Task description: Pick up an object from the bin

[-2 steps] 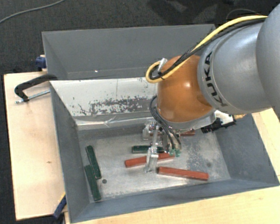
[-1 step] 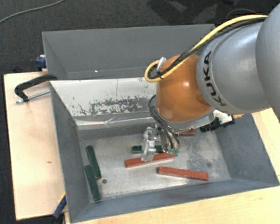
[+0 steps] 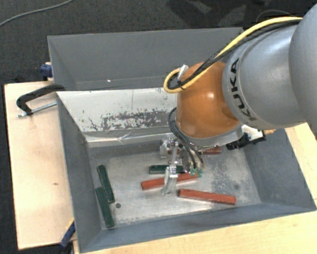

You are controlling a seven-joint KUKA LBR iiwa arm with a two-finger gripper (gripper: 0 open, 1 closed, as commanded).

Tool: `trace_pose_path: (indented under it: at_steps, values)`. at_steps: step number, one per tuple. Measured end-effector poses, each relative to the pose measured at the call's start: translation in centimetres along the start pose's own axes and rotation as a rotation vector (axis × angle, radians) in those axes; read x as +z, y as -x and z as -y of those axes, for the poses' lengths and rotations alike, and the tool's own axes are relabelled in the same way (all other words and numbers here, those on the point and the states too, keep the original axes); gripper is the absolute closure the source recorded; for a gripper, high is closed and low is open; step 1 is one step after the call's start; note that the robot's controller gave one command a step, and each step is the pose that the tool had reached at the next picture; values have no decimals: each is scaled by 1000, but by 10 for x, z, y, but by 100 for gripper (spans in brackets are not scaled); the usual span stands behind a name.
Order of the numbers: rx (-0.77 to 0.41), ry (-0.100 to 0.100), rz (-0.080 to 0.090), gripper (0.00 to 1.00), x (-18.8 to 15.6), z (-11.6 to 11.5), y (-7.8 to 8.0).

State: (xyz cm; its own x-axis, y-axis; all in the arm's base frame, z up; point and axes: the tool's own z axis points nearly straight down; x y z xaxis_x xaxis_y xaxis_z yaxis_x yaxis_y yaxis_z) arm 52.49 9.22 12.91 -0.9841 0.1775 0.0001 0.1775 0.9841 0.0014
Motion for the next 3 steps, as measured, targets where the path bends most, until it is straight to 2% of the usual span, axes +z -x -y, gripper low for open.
trace_pose_path:
  at_steps: [1, 2, 3]
  values:
    - [-57, -1, -3, 0, 61, -10, -3]
    - [-55, 1, 2, 100, 58, -10, -2]
    - [-175, 0, 7, 100, 21, 24, 11]
